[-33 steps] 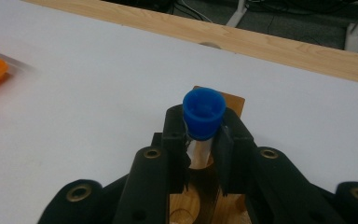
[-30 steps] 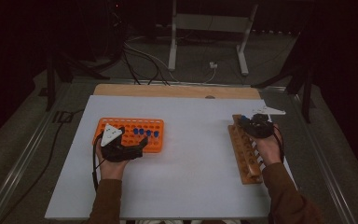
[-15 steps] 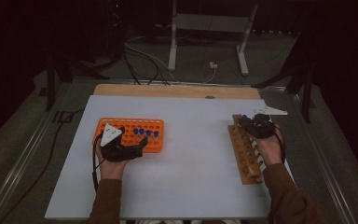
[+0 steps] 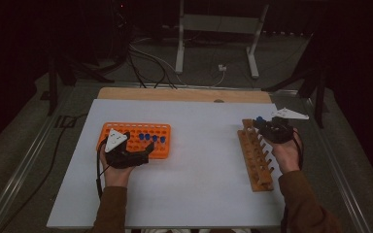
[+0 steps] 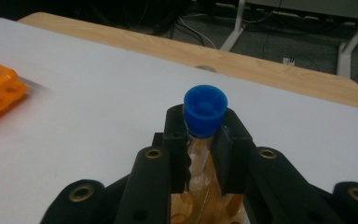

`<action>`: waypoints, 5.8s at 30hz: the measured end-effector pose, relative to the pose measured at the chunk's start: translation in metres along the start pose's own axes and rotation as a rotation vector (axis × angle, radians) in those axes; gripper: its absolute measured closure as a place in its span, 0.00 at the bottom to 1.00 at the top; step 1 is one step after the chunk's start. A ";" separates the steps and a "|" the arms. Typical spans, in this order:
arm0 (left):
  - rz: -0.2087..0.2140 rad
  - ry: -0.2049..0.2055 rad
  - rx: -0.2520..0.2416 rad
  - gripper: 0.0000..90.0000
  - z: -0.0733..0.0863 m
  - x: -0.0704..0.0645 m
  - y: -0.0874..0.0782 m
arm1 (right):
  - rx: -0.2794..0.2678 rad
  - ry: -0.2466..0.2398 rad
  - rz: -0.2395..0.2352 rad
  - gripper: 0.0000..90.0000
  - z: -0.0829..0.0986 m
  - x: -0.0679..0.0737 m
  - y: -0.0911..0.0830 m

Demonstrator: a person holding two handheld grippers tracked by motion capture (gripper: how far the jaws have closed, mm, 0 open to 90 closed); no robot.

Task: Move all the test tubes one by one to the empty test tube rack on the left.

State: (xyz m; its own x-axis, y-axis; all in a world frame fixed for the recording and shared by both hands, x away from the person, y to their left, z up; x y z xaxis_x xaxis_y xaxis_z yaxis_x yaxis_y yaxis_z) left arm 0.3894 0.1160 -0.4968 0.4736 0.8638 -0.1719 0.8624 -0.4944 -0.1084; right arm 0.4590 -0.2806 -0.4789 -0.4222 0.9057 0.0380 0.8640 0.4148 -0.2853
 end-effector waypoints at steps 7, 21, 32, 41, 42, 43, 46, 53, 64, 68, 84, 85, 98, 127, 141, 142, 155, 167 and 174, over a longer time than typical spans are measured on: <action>0.002 0.000 -0.001 0.01 0.000 -0.001 0.000 | -0.028 -0.018 -0.003 0.86 -0.015 0.001 -0.009; 0.015 0.010 -0.002 0.01 -0.003 -0.008 0.002 | -0.105 -0.046 -0.030 0.86 -0.041 0.011 -0.030; 0.033 0.019 -0.009 0.01 -0.007 -0.016 0.004 | -0.091 -0.048 -0.129 0.86 -0.029 0.050 -0.029; 0.065 0.052 -0.022 0.01 -0.019 -0.036 0.004 | -0.072 -0.045 -0.192 0.86 -0.013 0.077 -0.025; 0.072 0.063 -0.020 0.01 -0.020 -0.040 0.005 | -0.067 -0.046 -0.199 0.86 -0.011 0.080 -0.025; 0.077 0.077 -0.015 0.01 -0.020 -0.044 0.007 | -0.065 -0.045 -0.205 0.86 -0.009 0.083 -0.025; 0.101 0.108 0.000 0.01 -0.019 -0.057 0.012 | -0.060 -0.044 -0.220 0.86 -0.003 0.089 -0.025; 0.169 0.146 0.015 0.02 -0.018 -0.092 0.029 | -0.040 -0.032 -0.249 0.86 0.004 0.102 -0.025; 0.247 0.171 0.066 0.07 0.003 -0.136 0.061 | -0.030 -0.016 -0.302 0.86 0.005 0.126 -0.024; 0.255 0.173 0.087 0.08 0.012 -0.146 0.068 | -0.026 -0.015 -0.310 0.86 0.006 0.131 -0.024; 0.337 0.214 0.099 0.38 0.031 -0.187 0.087 | -0.017 0.011 -0.347 0.86 0.009 0.144 -0.022; 0.346 0.212 0.098 0.43 0.032 -0.189 0.087 | -0.016 0.011 -0.349 0.86 0.009 0.146 -0.022; 0.388 0.207 0.095 0.82 0.035 -0.196 0.089 | -0.008 0.013 -0.378 0.86 0.010 0.152 -0.023; 0.366 0.142 0.104 0.87 0.025 -0.163 0.072 | -0.088 0.020 -0.334 0.02 -0.006 0.131 -0.030; 0.313 0.116 0.070 0.87 0.006 -0.119 0.040 | -0.099 0.030 -0.256 0.00 -0.003 0.106 -0.036; 0.310 0.111 0.066 0.87 0.004 -0.117 0.038 | -0.101 0.031 -0.250 0.00 -0.003 0.104 -0.036; 0.308 0.084 0.029 0.87 -0.018 -0.075 0.006 | -0.136 0.054 -0.234 0.00 -0.010 0.095 -0.044; 0.202 0.076 -0.002 0.87 -0.030 -0.024 -0.015 | -0.141 0.057 -0.228 0.00 -0.010 0.090 -0.046; 0.119 0.064 -0.031 0.87 -0.029 0.001 -0.021 | -0.147 0.060 -0.225 0.00 -0.012 0.088 -0.048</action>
State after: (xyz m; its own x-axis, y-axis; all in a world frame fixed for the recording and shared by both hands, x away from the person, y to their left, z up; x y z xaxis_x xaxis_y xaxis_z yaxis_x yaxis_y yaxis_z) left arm 0.3766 0.1299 -0.4658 0.5822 0.8043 -0.1189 0.8043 -0.5911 -0.0604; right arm 0.3839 -0.2196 -0.4509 -0.5948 0.7912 0.1422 0.7828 0.6103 -0.1216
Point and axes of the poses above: each handheld gripper's, and its own axes: y roughly forward along the jaws, z roughly out of its underside, x roughly to its left, the point moved 10 cm from there along y, roughly forward along the jaws, and after that the axes turned 15 degrees about -x, right-handed, at the moved point
